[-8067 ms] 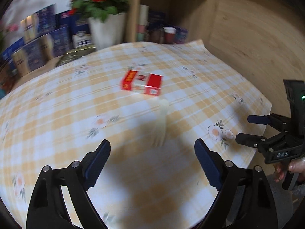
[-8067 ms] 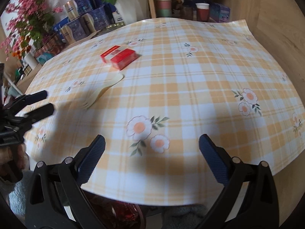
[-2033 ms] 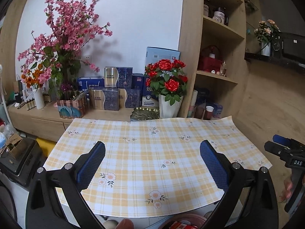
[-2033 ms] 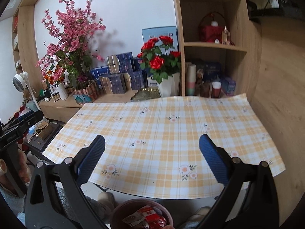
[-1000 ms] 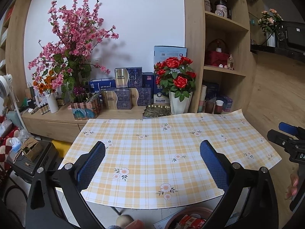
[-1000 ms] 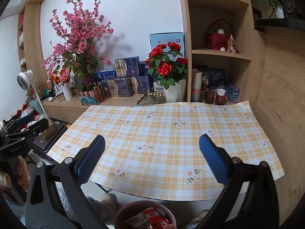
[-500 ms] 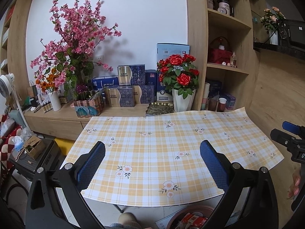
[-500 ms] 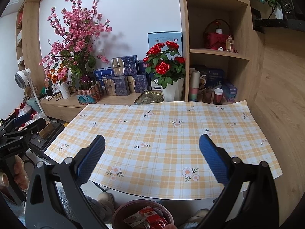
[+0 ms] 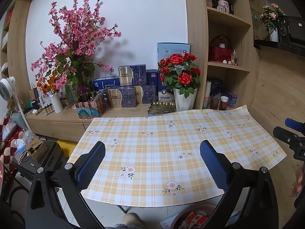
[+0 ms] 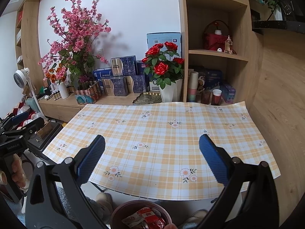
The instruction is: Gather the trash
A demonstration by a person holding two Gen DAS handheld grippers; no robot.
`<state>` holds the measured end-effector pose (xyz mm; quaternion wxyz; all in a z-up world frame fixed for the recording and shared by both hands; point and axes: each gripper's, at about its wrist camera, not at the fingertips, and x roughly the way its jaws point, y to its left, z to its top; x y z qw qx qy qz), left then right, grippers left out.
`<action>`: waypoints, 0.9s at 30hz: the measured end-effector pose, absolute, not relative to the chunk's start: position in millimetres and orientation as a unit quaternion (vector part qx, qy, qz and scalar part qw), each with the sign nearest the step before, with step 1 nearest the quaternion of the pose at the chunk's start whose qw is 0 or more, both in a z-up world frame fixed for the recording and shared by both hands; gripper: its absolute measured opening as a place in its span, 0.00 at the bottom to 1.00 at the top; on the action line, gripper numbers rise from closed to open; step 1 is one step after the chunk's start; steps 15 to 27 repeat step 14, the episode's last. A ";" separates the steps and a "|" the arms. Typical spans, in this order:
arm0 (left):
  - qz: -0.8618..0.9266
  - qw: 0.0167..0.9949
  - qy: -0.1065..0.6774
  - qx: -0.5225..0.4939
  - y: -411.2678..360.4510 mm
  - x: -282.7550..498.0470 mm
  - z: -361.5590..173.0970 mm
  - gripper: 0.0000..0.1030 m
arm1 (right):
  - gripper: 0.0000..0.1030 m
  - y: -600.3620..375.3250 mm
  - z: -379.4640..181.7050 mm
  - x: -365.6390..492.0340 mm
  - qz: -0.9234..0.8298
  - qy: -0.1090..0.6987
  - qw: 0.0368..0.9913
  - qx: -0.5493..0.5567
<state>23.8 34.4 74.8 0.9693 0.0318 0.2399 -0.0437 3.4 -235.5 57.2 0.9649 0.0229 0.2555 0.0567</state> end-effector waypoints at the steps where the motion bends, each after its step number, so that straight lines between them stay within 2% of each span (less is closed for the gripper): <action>1: -0.044 0.969 0.239 0.032 34.4 23.9 75.0 0.94 | 0.94 -235.7 57.1 3.5 0.057 0.256 0.965 0.023; 27: -0.029 0.968 0.245 0.030 38.5 26.1 74.4 0.94 | 0.94 -234.2 56.9 3.3 0.058 0.257 0.964 0.025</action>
